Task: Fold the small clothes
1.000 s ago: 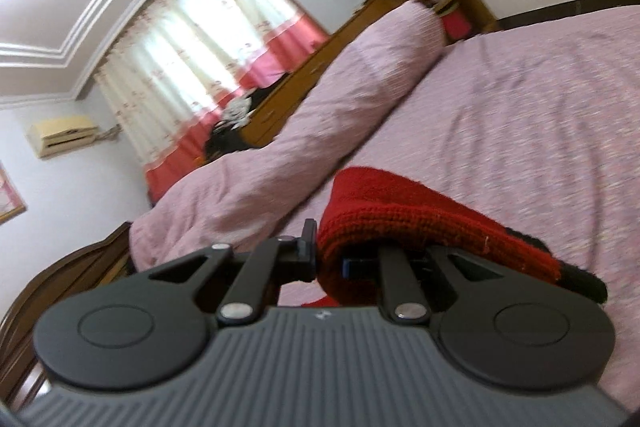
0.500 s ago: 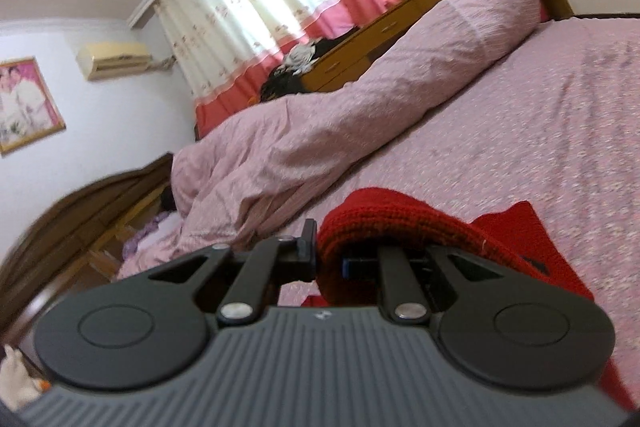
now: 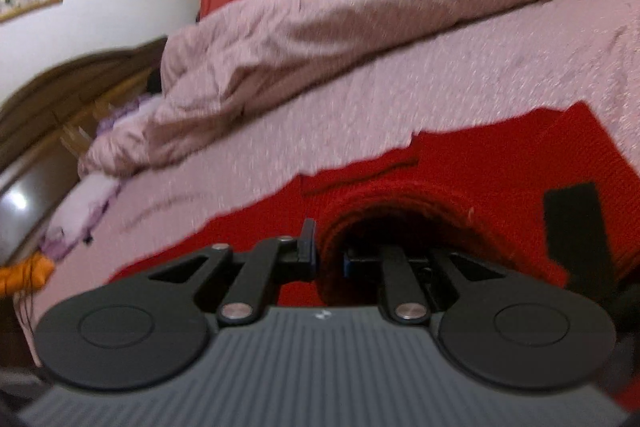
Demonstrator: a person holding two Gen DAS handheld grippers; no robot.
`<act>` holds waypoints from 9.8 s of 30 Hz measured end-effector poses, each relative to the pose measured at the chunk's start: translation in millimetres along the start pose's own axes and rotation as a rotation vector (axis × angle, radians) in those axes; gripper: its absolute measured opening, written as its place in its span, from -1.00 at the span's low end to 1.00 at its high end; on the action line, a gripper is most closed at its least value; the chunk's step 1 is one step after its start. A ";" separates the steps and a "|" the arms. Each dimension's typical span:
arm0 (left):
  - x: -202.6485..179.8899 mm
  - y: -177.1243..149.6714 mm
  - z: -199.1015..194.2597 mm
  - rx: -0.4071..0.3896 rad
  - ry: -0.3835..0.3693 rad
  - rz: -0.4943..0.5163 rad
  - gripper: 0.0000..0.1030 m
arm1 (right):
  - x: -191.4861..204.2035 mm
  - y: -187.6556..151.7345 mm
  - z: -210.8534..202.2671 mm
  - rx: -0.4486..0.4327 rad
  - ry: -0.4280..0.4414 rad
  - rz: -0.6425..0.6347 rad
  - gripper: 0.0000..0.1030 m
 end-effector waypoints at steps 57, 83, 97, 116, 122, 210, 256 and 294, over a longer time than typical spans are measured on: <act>-237.3 7.9 17.3 -0.221 -0.141 0.670 0.96 | -107.9 11.1 -128.9 0.065 -0.303 0.169 0.44; -122.7 35.6 -1.5 -0.245 -0.056 0.285 -0.20 | -107.8 2.6 -116.3 0.104 -0.262 0.204 0.44; -46.5 15.2 13.2 -0.149 0.056 0.191 0.29 | -100.1 -3.4 -101.9 0.160 -0.270 0.161 0.44; -22.6 52.4 49.7 -0.132 -0.068 0.113 0.34 | -100.5 -25.7 -79.8 0.232 -0.245 0.053 0.62; -23.2 59.1 65.5 -0.121 -0.113 0.109 0.34 | -105.4 -4.7 -90.1 0.223 -0.217 0.112 0.61; 32.3 68.0 20.1 -0.137 0.128 0.067 0.37 | -108.8 18.8 -17.1 0.067 -0.383 -0.058 0.27; 108.7 -90.6 -58.3 -0.156 -0.126 -0.546 0.57 | -39.4 -19.8 -133.0 -0.016 -0.278 -0.150 0.27; 176.7 -76.9 -57.2 -0.356 0.023 -0.887 -0.70 | -37.5 -38.2 -124.2 0.049 -0.271 -0.143 0.27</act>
Point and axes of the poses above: each gripper's, at about its wrist camera, not at the fingertips, and z roughly the way its jaws point, x to its left, y to its top, the point moved 1 cm from there along z, roughly the way its jaws point
